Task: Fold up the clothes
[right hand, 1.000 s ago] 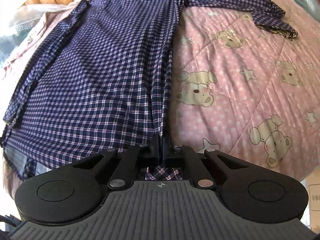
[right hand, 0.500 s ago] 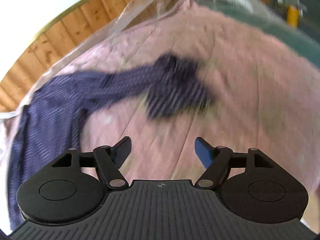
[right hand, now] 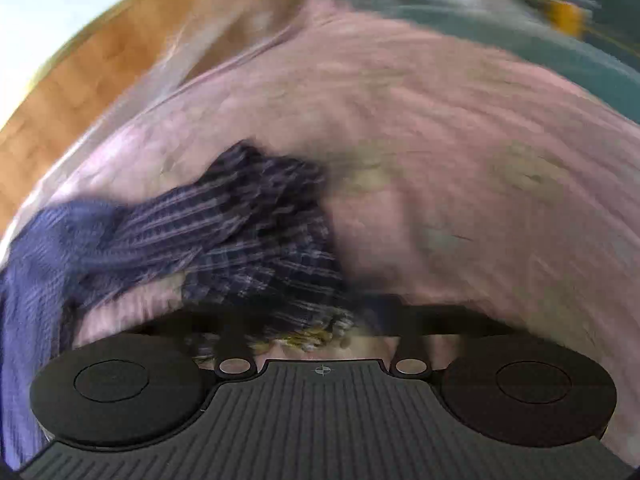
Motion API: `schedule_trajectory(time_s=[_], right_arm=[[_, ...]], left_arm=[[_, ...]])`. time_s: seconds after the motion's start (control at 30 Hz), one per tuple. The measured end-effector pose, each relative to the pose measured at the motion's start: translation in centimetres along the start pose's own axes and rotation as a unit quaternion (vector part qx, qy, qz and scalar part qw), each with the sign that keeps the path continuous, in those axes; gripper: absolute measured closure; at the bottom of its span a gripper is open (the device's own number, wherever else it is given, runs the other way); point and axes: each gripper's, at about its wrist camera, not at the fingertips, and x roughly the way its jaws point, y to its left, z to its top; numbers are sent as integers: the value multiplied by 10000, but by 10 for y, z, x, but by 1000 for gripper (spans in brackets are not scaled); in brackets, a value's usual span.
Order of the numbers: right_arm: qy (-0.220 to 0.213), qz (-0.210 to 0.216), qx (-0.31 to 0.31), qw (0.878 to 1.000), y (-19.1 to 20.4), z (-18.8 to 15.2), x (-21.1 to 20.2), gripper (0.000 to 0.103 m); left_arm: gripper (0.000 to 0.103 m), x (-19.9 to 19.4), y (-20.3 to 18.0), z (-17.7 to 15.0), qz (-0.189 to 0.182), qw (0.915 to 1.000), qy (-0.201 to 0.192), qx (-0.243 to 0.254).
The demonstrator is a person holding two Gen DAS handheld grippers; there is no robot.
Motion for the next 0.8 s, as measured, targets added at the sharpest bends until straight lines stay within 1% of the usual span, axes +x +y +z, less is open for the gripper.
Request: schedule_trajectory(time_s=[0.07, 0.1, 0.13, 0.17, 0.2, 0.23, 0.33, 0.4, 0.47, 0.53, 0.57, 0.63, 0.67, 0.7, 0.73, 0.77, 0.8], right_arm=[[-246, 106, -502, 9984, 4, 10, -8, 101], [-569, -151, -972, 9935, 7, 20, -26, 101], [-890, -408, -1439, 9847, 9, 30, -43, 101], [-1207, -663, -1899, 9721, 12, 40, -61, 101], [-1523, -920, -2367, 9552, 15, 49, -79, 101], [-1865, -1220, -3021, 9269, 21, 49, -102, 101], [-2013, -1236, -3812, 8938, 27, 45, -122, 101], [-2009, -1258, -4186, 8767, 42, 29, -129, 101], [-1993, -1355, -4563, 8565, 58, 10, -134, 101], [-1739, -1195, -5026, 8384, 73, -22, -142, 101], [-1415, -1116, -5300, 8286, 73, -45, -138, 101], [-760, -962, -5802, 8052, 75, -88, -131, 99], [-408, -1048, -5819, 8055, 66, -106, -121, 97], [-45, -1125, -5723, 8123, 55, -118, -113, 90], [259, -1239, -5566, 8211, 44, -126, -108, 80], [545, -1334, -5382, 8304, 34, -134, -103, 78], [568, -1158, -4867, 8640, 26, -126, -110, 76]], left_arm=[[53, 3, -10, 7, -83, 9999, -69, 133], [53, 3, -15, 10, -135, 9997, -118, 163], [53, 2, -18, 11, -201, 9995, -169, 177], [53, 2, -21, 13, -269, 9992, -214, 184], [53, 4, -24, 15, -357, 9989, -239, 178], [53, 8, -28, 17, -480, 9984, -254, 175], [52, 18, -38, 25, -855, 9956, -284, 266], [49, 20, -52, 28, -1046, 9927, -365, 479], [46, 23, -67, 33, -1093, 9907, -426, 694], [46, 23, -77, 35, -1161, 9886, -468, 834], [45, 23, -79, 33, -1191, 9878, -488, 874], [41, 24, -79, 31, -1235, 9870, -484, 907], [40, 25, -77, 27, -1228, 9876, -433, 875], [40, 26, -75, 25, -1228, 9881, -373, 843], [40, 28, -74, 22, -1245, 9885, -290, 811], [40, 30, -72, 20, -1260, 9887, -211, 786], [40, 32, -71, 19, -1268, 9888, -142, 780]])
